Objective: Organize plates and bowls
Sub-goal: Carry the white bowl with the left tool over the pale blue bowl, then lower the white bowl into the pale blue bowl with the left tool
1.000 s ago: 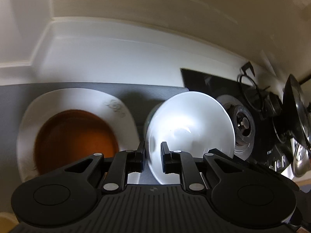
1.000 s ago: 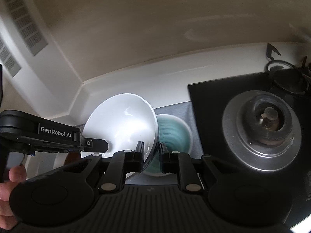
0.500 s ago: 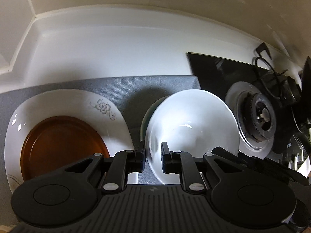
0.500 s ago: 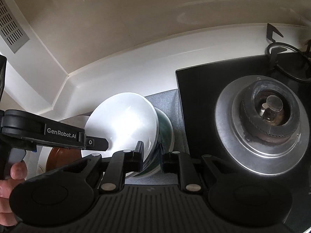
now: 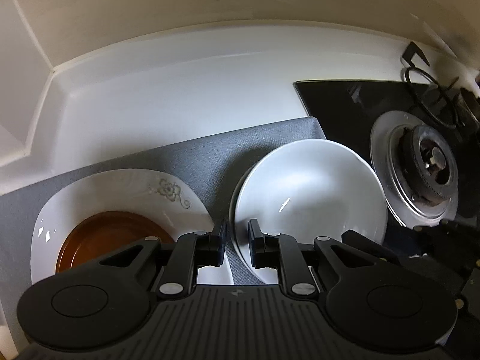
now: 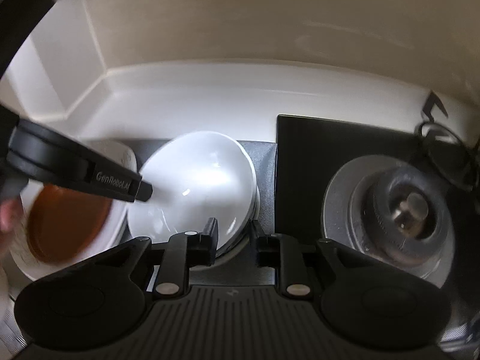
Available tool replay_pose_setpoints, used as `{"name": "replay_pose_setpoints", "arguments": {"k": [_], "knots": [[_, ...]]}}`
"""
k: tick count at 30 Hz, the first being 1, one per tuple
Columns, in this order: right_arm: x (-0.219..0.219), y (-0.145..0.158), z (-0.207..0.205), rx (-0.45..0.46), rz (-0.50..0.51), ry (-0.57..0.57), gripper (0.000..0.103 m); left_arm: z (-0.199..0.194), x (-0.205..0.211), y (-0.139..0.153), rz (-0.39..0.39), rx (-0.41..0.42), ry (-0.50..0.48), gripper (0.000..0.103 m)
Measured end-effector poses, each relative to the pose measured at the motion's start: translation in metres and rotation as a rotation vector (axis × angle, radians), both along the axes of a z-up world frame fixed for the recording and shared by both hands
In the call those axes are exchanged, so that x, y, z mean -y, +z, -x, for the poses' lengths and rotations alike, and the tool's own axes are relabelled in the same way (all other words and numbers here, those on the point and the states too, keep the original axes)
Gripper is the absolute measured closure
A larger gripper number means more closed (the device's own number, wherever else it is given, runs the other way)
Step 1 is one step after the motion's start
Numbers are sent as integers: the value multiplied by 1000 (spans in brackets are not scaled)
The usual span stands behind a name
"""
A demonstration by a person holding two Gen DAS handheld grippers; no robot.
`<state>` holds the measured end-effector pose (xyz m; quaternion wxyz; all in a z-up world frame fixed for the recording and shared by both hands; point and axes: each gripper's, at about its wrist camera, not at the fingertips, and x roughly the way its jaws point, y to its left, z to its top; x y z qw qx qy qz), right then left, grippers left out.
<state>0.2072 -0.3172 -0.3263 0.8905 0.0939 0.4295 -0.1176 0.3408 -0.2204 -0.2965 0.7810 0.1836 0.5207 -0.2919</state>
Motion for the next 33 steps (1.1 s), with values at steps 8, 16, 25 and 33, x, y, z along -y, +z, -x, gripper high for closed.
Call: {"name": "replay_pose_setpoints", "arguments": {"k": [8,16,25,33], "knots": [[24,3,15,61,-180,-58,75,-7,-1,-5,17,-4,-29,86],[51,-14,38,127,-385,-220,53,-17,-5,-20,51,-80,-16,84],[37,-19,23,59,-324,-177,74,7,-19,-21,59,-147,-31,79],[40,-38,22,52,-398,-213,66,14,-12,-34,51,-143,-19,74]]}}
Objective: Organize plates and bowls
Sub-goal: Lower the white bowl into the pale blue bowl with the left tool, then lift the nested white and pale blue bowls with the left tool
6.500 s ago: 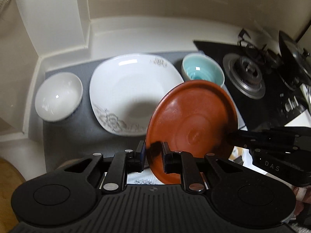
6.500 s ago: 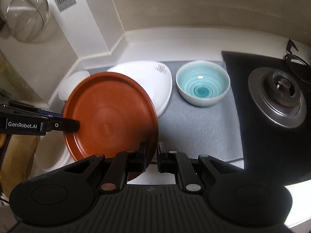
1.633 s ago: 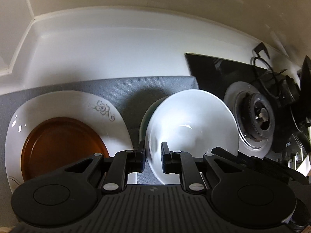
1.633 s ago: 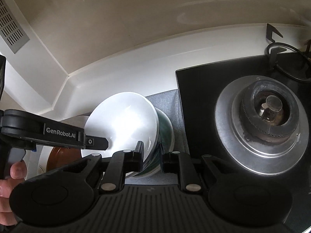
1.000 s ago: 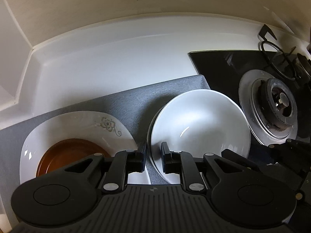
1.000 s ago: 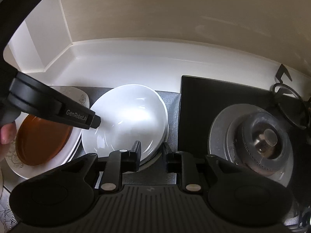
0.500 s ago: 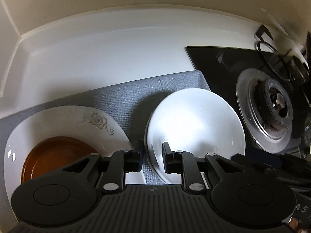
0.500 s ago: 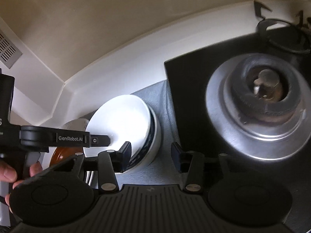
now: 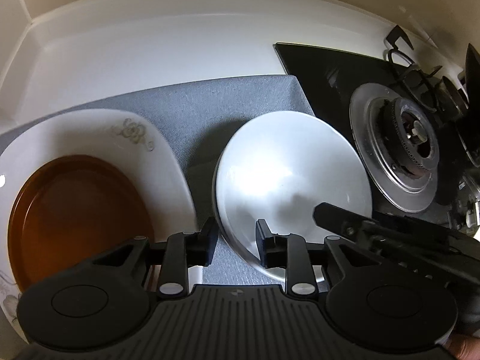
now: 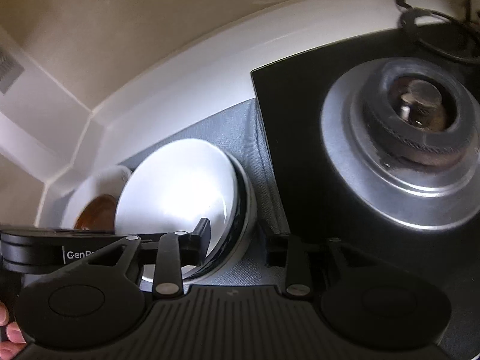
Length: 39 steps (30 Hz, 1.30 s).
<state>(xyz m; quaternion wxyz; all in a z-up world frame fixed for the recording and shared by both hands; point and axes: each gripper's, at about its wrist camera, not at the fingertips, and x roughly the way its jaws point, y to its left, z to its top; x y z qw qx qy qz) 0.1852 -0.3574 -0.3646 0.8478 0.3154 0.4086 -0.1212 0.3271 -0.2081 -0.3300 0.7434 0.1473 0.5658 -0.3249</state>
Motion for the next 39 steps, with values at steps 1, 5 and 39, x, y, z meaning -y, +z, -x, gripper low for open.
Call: {"name": "replay_pose_setpoints", "arguments": {"k": [1,5,39], "knots": [[-2,-1,-2,-6,18,7,66,2,2,-1,-6,21,-16,72],[-4,1,-1,-12,19,-3,70,1,-2,-2,-14,-31,15,74],[-279,144,-77,162,11,698,69,31,-347,139,65,-39,734,73]]}}
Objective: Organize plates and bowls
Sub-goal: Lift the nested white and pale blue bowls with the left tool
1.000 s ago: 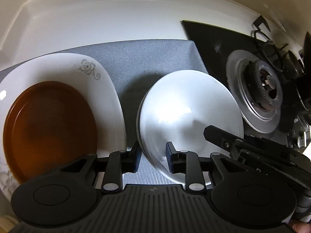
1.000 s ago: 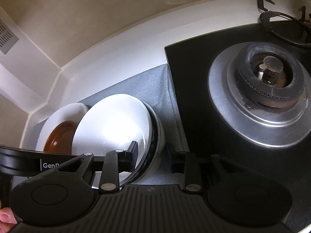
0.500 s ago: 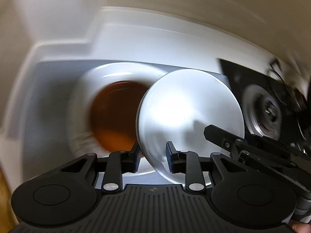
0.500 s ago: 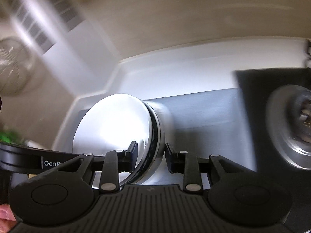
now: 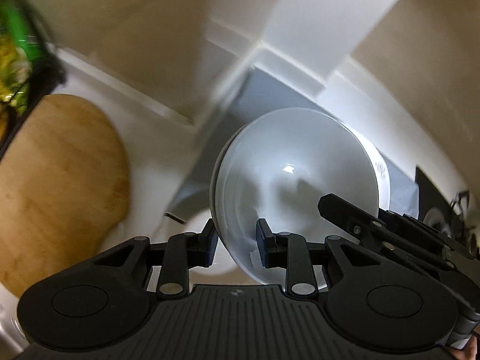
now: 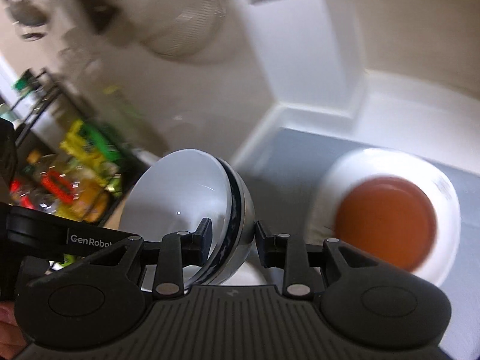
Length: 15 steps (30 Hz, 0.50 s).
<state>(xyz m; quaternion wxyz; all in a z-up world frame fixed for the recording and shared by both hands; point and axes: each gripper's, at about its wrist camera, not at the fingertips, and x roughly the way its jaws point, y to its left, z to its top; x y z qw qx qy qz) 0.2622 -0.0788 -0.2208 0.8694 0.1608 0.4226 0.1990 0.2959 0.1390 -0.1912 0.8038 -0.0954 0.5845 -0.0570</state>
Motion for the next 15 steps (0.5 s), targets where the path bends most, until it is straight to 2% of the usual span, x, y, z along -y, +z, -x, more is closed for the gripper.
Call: {"name": "replay_pose_setpoints", "arguments": {"k": [4,8,11,15], "knots": [[-17,27,4,47,-16,35,69,15,-15,27,9,56,10,73],[-23,43,12,73,-23,65,69,26,-24,34,76,48,21,72],[-24,41,18,68,3,90,69,33,-33,21,105,20,15,71],[-25,13,22,-4,17,82,69,30,-39,-13,119,-67,5,71]]}}
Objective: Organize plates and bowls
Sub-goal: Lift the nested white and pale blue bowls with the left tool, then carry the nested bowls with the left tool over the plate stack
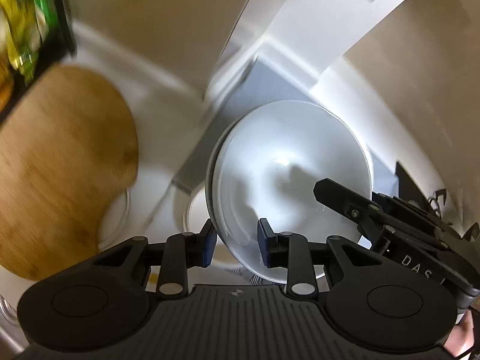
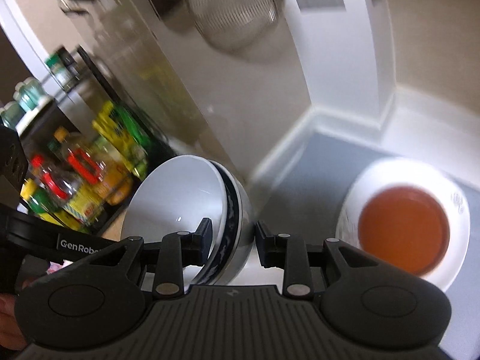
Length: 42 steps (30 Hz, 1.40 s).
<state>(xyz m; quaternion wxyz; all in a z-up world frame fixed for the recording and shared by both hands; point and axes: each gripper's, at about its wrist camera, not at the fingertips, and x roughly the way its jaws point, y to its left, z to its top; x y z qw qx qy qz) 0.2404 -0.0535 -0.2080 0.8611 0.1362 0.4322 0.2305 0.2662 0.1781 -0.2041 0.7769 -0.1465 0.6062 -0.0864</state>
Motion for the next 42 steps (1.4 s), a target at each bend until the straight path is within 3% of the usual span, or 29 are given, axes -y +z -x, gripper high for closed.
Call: {"name": "replay_pose_setpoints", "arguments": {"k": [6,11,17,26,28,30,35,37,42], "knots": [[-5,-53,5,-123,19,0,69,-4,-2,-52,-22,-110,-31,71],[-11,-79,6,-168,39,11,69,-7,-1,-76,-59,-129,-53,71],[-17,-88,6,-168,98,40,67,-6,1,-86,-82,-107,-70,74],[3,-78,4,-134,82,12,63,-4,-5,-74,-62,-40,-80,75],[7,-81,2,-142,90,-16,62,-5,-7,-74,-101,-5,-86,75],[11,-89,1,-163,59,-21,55,-10,-7,-84,-135,27,-103,65],[23,-109,-5,-225,-34,-65,37,-21,-23,-103,-32,-41,-62,55],[26,-121,-8,-264,-76,-78,31,-23,-22,-110,-21,-47,-69,42],[19,-156,-13,-381,-174,-91,29,-29,-18,-133,139,-103,-67,26]]}}
